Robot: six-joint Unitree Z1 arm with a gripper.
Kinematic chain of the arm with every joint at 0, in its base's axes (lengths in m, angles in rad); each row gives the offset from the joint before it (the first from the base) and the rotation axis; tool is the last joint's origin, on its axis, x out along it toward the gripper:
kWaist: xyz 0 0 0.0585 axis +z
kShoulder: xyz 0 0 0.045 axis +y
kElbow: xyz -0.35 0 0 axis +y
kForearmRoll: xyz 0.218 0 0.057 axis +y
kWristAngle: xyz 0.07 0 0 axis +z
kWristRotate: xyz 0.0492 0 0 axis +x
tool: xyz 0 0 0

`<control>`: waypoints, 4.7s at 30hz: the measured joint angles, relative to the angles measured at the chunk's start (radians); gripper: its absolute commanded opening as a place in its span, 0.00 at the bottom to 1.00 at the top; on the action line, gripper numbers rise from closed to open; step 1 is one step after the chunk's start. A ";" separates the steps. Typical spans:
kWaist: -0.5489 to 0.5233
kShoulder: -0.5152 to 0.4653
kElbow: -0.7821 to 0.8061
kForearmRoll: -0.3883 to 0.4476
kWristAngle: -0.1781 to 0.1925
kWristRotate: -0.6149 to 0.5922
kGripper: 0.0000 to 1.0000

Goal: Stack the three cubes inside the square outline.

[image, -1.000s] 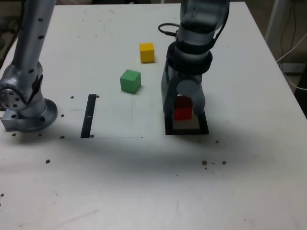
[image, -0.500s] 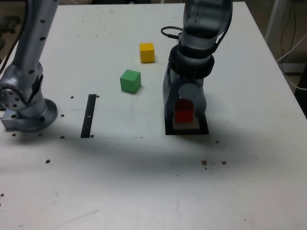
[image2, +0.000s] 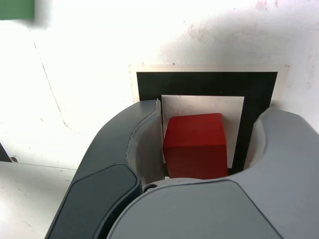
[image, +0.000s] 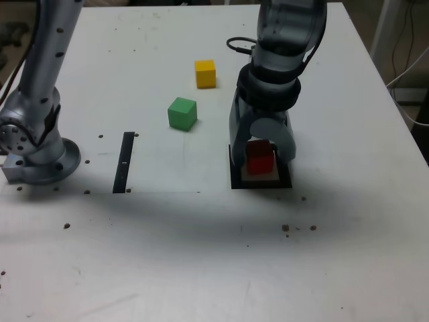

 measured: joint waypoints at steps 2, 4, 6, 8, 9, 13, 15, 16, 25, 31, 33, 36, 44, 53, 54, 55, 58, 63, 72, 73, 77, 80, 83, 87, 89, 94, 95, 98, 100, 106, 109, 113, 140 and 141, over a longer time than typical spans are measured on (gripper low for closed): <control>0.000 -0.005 0.000 0.002 0.006 -0.002 1.00; 0.000 -0.012 -0.003 0.009 0.015 -0.005 1.00; 0.000 -0.026 -0.012 0.030 0.028 -0.005 1.00; 0.008 -0.059 -0.031 0.074 0.045 0.007 1.00; 0.019 -0.079 -0.045 0.100 0.054 0.022 1.00; 0.094 -0.178 -0.115 0.206 0.085 0.113 1.00; 0.143 -0.217 -0.140 0.243 0.092 0.177 1.00; 0.171 -0.223 -0.154 0.257 0.093 0.213 1.00; 0.351 -0.164 -0.214 0.267 0.086 0.446 1.00; 0.462 -0.075 -0.254 0.259 0.115 0.513 1.00; 0.494 -0.048 -0.250 0.245 0.117 0.510 1.00; 0.572 -0.033 -0.221 0.211 0.102 0.505 1.00; 0.733 -0.035 -0.171 0.169 0.090 0.590 1.00; 0.754 -0.041 -0.060 0.129 0.112 0.602 0.99; 0.754 -0.042 -0.050 0.119 0.112 0.602 0.99; 0.754 -0.042 -0.036 0.106 0.112 0.602 0.99; 0.754 -0.041 -0.001 0.078 0.111 0.602 0.97; 0.752 -0.041 0.004 0.022 0.109 0.598 0.88; 0.752 -0.013 0.011 -0.045 0.096 0.603 0.76; 0.752 -0.011 0.011 -0.045 0.096 0.605 0.74; 0.752 -0.002 0.010 -0.046 0.102 0.607 0.64; 0.752 0.006 0.010 -0.053 0.103 0.607 0.59; 0.752 0.006 0.010 -0.052 0.097 0.607 0.53; 0.752 0.002 0.010 -0.048 0.085 0.607 0.45; 0.751 -0.006 0.011 -0.048 0.082 0.607 0.44; 0.742 -0.027 0.040 -0.066 0.082 0.612 0.44; 0.739 -0.027 0.047 -0.072 0.082 0.613 0.44; 0.735 -0.033 0.060 -0.088 0.081 0.613 0.44; 0.733 -0.035 0.064 -0.092 0.081 0.614 0.43; 0.730 -0.037 0.064 -0.096 0.072 0.623 0.34; 0.729 -0.042 0.066 -0.101 0.056 0.632 0.29; 0.719 -0.060 0.067 -0.101 0.041 0.640 0.25; 0.240 -0.243 0.021 0.067 0.062 0.327 0.21; 0.215 -0.243 0.016 0.069 0.059 0.310 0.21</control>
